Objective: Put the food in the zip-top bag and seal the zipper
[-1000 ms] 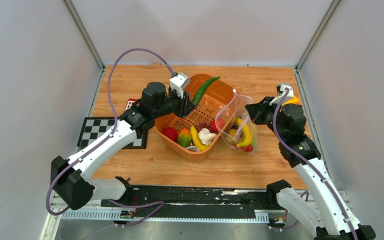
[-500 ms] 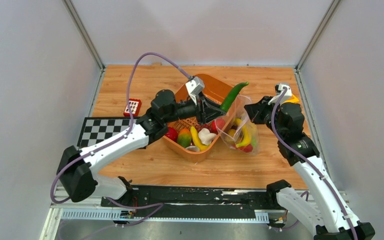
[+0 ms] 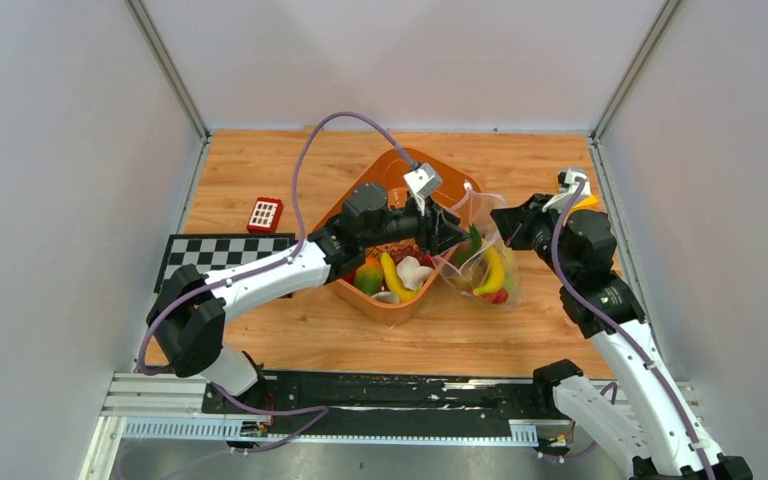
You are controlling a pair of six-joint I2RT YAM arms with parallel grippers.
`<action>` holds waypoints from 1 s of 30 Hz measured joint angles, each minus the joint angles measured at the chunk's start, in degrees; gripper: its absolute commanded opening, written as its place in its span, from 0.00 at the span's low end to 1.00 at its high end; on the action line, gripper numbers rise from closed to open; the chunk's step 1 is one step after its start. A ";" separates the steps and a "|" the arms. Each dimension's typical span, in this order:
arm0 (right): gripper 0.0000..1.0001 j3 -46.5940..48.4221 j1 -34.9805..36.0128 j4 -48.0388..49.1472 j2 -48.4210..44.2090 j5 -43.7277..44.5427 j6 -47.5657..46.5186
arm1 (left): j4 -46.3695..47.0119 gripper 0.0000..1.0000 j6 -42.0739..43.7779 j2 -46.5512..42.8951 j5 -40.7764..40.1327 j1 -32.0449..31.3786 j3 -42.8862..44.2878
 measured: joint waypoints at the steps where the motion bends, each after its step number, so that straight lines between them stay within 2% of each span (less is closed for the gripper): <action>1: 0.01 0.00 0.00 0.00 -0.35 0.04 0.13 | -0.59 0.58 0.55 0.57 -0.46 -0.37 0.66; 12: 0.01 0.00 0.00 -0.20 -2.12 3.69 0.31 | -7.96 0.76 5.40 0.90 -6.12 -1.25 3.26; 17: 0.01 0.50 0.00 -1.38 -2.10 6.36 -0.52 | -14.71 0.77 7.30 -4.26 -13.84 -1.36 4.02; 21: 0.01 1.22 0.00 -2.16 -1.84 6.73 -0.66 | -21.64 0.79 8.48 -5.11 -19.04 -1.38 8.66; 29: 0.01 1.22 0.00 -2.45 -1.66 6.51 -0.59 | -29.90 0.78 7.58 -1.57 -17.07 -1.38 9.77; 30: 0.01 1.22 0.00 -2.47 -1.66 6.51 -0.59 | -30.25 0.75 7.48 -1.33 -16.68 -1.38 9.46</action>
